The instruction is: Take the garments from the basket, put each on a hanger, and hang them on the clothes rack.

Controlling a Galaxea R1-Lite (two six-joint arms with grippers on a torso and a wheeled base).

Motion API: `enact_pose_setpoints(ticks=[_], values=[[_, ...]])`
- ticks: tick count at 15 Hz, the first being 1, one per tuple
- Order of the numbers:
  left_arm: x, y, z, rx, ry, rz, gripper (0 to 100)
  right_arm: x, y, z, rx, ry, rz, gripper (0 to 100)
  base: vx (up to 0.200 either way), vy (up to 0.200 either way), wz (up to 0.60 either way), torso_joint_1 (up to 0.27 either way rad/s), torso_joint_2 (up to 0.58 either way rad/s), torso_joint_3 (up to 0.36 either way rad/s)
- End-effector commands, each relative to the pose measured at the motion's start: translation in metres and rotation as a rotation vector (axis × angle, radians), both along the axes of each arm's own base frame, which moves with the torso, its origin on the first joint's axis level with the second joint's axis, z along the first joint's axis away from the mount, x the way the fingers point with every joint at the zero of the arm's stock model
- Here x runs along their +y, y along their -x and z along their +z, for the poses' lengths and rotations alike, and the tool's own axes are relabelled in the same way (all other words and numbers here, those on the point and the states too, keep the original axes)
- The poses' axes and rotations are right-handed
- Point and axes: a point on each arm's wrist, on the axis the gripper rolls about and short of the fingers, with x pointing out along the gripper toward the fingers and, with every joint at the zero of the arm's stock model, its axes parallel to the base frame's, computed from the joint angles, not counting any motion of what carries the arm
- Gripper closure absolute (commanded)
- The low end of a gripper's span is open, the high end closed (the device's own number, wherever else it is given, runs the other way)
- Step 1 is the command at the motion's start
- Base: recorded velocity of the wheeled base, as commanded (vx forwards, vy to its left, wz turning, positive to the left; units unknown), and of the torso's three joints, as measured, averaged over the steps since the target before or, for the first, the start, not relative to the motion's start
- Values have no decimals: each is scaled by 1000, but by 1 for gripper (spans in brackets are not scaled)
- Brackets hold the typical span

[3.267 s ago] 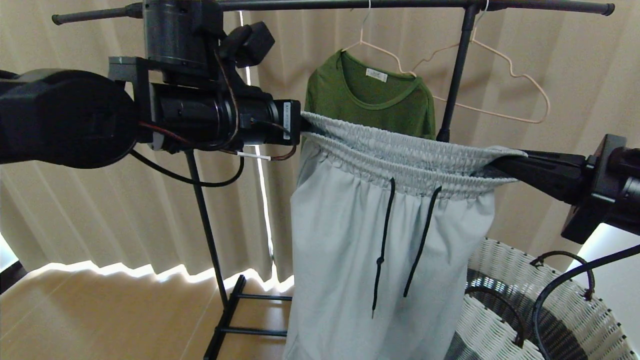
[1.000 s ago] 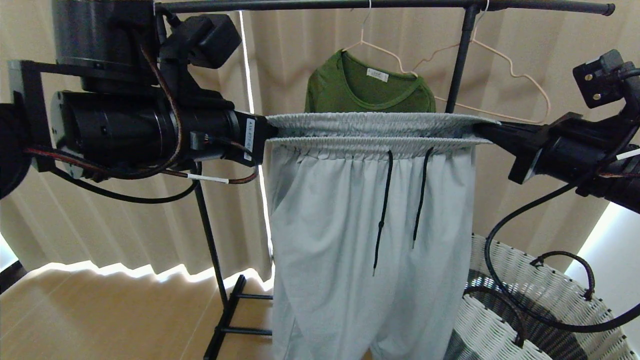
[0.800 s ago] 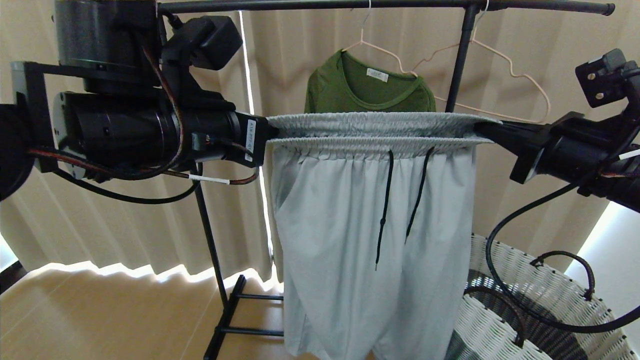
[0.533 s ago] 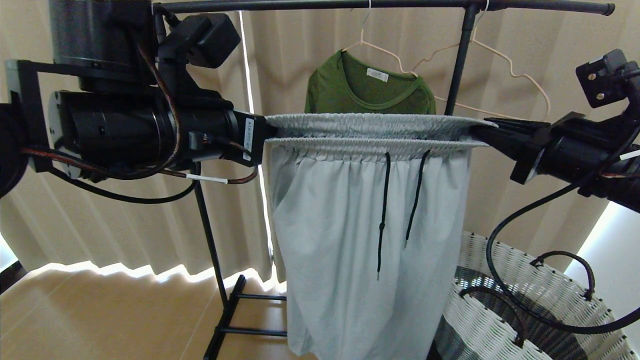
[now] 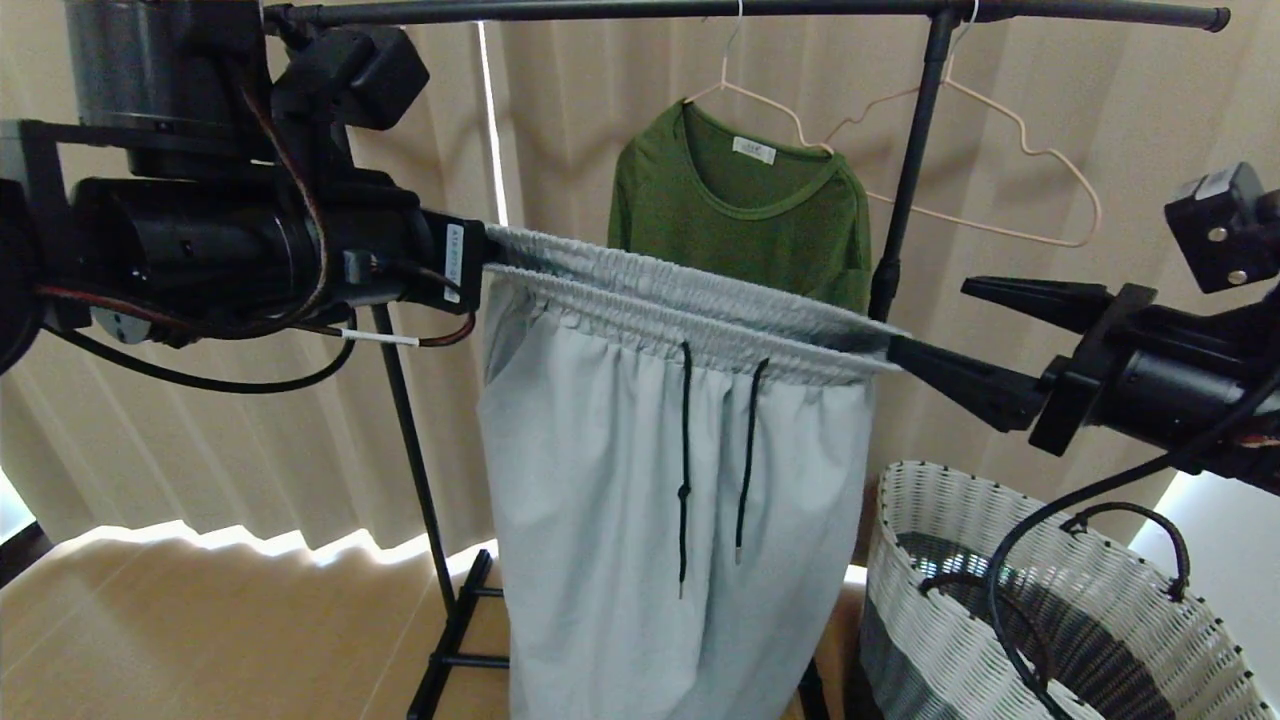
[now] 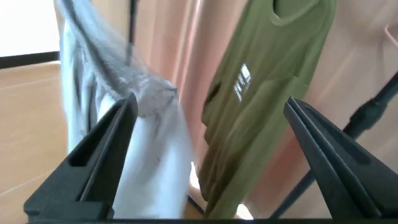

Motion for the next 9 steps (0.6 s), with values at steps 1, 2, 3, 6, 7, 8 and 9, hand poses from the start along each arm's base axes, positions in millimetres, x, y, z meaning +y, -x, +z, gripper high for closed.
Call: enact_pose_setpoints(ticks=[1,2,3,6,7,8,9], values=[[6,-3,-4,12,-7,23,100,-3,22,10,-48,-14,41,0,0,0,0,0,0,0],[7,-4,-4,12,-8,27,100,-4,26,11,-57,-16,38,0,0,0,0,0,0,0],[8,-4,-4,13,-8,30,100,-6,28,10,-57,-16,33,0,0,0,0,0,0,0],[11,2,-4,12,-8,32,100,-24,28,1,-41,4,-65,0,0,0,0,0,0,0],[18,12,-1,4,-2,40,100,-34,27,-3,-47,36,-120,0,0,0,0,0,0,0],[28,22,-3,6,-5,58,100,-47,26,-9,-55,86,-187,0,0,0,0,0,0,0],[33,28,-4,8,-5,67,100,-54,25,-11,-58,106,-221,0,0,0,0,0,0,0]])
